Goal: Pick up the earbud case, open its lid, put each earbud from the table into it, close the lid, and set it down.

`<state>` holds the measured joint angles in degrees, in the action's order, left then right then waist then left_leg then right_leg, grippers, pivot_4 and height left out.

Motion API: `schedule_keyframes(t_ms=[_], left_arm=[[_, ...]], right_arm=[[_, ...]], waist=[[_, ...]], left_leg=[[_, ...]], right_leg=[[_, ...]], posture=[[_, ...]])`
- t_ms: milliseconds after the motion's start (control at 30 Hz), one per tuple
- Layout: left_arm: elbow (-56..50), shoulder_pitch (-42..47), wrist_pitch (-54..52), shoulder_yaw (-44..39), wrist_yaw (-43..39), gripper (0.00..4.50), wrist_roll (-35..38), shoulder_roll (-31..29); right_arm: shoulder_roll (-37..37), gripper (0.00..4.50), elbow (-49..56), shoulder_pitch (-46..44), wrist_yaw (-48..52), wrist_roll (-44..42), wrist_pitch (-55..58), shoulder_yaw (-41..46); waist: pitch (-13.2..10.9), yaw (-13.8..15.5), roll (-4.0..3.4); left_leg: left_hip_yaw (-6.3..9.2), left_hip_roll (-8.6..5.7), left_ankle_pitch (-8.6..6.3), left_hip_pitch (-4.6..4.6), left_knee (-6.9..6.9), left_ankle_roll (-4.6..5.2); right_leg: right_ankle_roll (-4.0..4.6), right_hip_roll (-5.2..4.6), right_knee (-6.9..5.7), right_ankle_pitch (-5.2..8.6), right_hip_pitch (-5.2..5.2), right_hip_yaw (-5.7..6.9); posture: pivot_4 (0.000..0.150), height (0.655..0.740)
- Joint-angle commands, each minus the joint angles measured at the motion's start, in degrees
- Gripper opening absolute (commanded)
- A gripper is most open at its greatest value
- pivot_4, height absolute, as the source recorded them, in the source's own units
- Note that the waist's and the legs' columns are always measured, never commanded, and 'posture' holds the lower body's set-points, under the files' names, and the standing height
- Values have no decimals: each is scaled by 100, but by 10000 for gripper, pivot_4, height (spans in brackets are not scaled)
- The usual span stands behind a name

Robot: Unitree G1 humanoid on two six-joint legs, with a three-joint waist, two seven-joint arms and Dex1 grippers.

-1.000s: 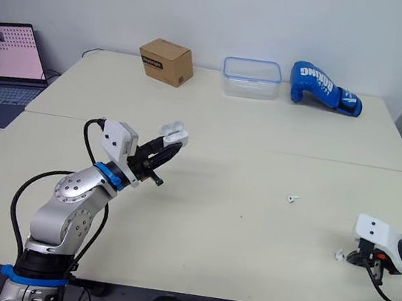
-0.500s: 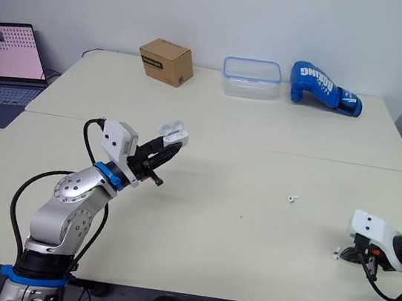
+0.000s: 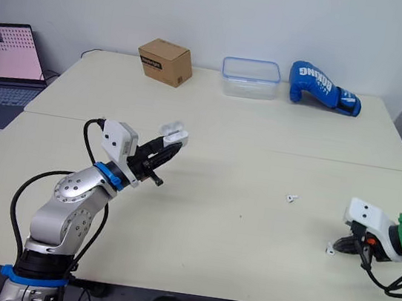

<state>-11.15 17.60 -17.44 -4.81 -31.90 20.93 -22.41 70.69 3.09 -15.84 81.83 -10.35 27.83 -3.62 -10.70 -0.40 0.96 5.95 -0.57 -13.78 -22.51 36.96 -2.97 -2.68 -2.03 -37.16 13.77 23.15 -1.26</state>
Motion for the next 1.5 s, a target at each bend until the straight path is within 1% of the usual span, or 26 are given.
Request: schedule_keyframes(t_ms=[33,100,133,233,367,467,567,733,800,867,900,967,1133,1500], left_arm=[[-138,63,98,-43,12,7568,6,-5],[-124,86,105,-23,24,7568,0,20],[-118,100,110,-7,37,7568,-10,40],[-140,104,115,23,76,7568,-22,87],[-199,30,129,0,115,7568,-34,113],[-224,0,128,-7,144,7568,-44,123],[-227,0,124,-9,159,7568,-50,124],[-201,26,138,6,190,7568,-69,156],[-230,4,135,16,207,7568,-73,173],[-267,-28,120,14,217,7568,-65,178],[-275,-39,113,9,219,7568,-60,175],[-284,-54,106,6,217,7568,-55,165],[-267,-25,103,8,216,7568,-54,146],[-276,-15,82,15,167,7568,-41,104]], right_arm=[[236,2089,503,-557,559,352,-1130,-340],[164,6281,638,-921,768,645,-1727,-683],[149,10242,614,-1066,865,887,-2257,-874],[69,19993,323,-1421,940,1524,-3704,-1347],[-72,34863,-155,-1817,903,1969,-5038,-1716],[-111,44583,-525,-2046,892,2177,-5911,-1916],[-110,44583,-775,-2244,986,2190,-6530,-2072],[-77,44583,-948,-2413,1066,2045,-6911,-2370],[-86,41031,-987,-2391,1066,2037,-6975,-2417],[-14,35337,-1000,-2342,1066,2059,-7008,-2469],[-12,30786,-1030,-2315,1027,2095,-7077,-2474],[-15,24262,-1075,-2285,984,2178,-7203,-2487],[-39,24262,-1125,-2187,909,2330,-7318,-2504],[-3,24262,-881,-2128,978,2307,-7305,-2521]], waist=[[0,-5,-1],[0,-18,-1],[0,-18,0],[0,-18,0],[0,-8,0],[0,-10,-1],[0,-11,-1],[0,-9,-1],[0,-7,-1],[0,-6,-1],[0,-5,-1],[0,-3,-1],[0,-3,-1],[0,-3,-1]], left_leg=[[0,0,0,0,0,0],[-2,3,0,1,0,0],[-2,4,0,1,-1,-1],[0,4,0,0,0,-2],[-2,3,0,-2,1,-3],[-3,4,0,0,-1,-3],[-3,5,0,2,-1,-3],[-4,5,0,3,-1,-3],[-4,5,0,3,-1,-3],[-5,5,0,3,-1,-3],[-6,5,0,3,-1,-3],[-7,5,0,5,-1,-3],[-8,5,0,5,-1,-3],[-20,5,0,12,-2,-2]], right_leg=[[0,0,0,0,1,0],[-11,1,2,7,1,1],[-24,2,2,14,1,2],[-23,1,3,14,1,3],[2,-3,5,-2,2,1],[3,-2,4,-2,2,0],[3,-2,3,-2,2,-1],[5,-2,2,-3,2,-3],[5,-2,2,-3,2,-4],[5,-2,1,-3,2,-6],[5,-2,0,-3,3,-7],[5,-2,-1,-3,3,-8],[5,-2,-1,-3,3,-9],[6,-1,-5,-3,3,-20]], posture=[[1500,7400],[1500,7400],[1500,7400],[1500,7400],[1500,7400],[1500,7400],[1500,7400],[1500,7400],[1500,7400],[1500,7400],[1500,7400],[1500,7400],[1500,7400],[1500,7400]])
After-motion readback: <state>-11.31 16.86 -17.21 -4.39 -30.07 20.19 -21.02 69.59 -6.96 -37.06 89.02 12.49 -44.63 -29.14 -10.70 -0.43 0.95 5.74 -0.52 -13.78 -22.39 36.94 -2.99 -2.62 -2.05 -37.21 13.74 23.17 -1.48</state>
